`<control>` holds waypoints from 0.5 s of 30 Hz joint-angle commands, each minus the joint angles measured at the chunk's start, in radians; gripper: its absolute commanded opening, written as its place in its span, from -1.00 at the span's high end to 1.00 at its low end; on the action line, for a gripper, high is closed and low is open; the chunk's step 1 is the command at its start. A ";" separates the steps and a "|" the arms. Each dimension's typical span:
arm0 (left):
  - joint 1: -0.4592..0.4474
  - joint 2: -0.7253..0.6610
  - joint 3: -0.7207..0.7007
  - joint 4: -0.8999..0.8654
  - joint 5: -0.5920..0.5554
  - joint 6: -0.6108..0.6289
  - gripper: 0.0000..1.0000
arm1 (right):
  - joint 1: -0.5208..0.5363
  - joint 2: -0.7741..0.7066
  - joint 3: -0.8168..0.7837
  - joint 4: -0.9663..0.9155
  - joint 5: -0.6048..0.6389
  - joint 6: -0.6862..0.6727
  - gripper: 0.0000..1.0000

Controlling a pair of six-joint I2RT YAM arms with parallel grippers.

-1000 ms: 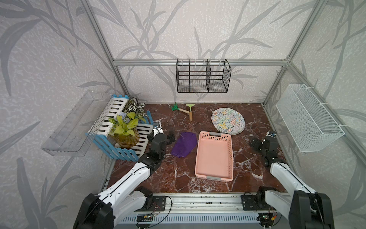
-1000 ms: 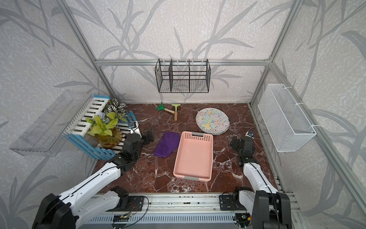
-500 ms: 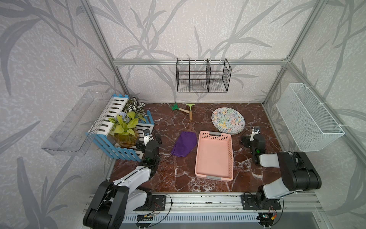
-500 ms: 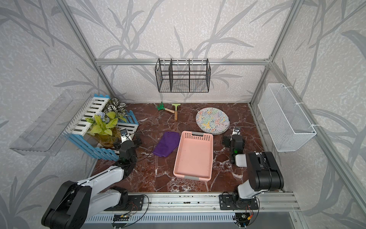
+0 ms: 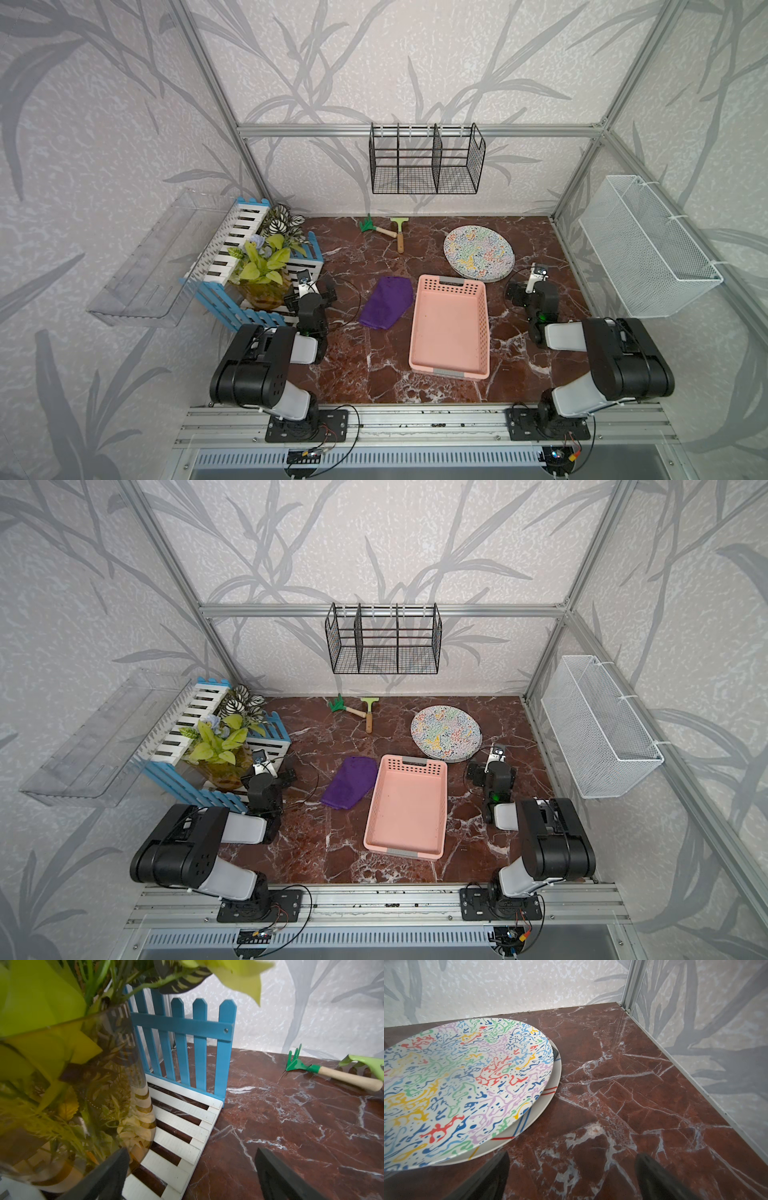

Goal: Wipe the wet plate dry
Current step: Reset both arms

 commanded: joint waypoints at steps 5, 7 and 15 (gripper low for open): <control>0.006 -0.006 0.007 0.055 0.092 0.022 -1.00 | 0.003 -0.017 0.021 0.005 0.015 -0.005 -0.98; 0.005 0.000 -0.002 0.080 0.088 0.025 -1.00 | 0.003 -0.017 0.021 0.005 0.017 -0.005 -0.98; 0.005 -0.009 0.004 0.050 0.093 0.022 -1.00 | 0.004 -0.016 0.025 -0.002 0.016 -0.007 -0.98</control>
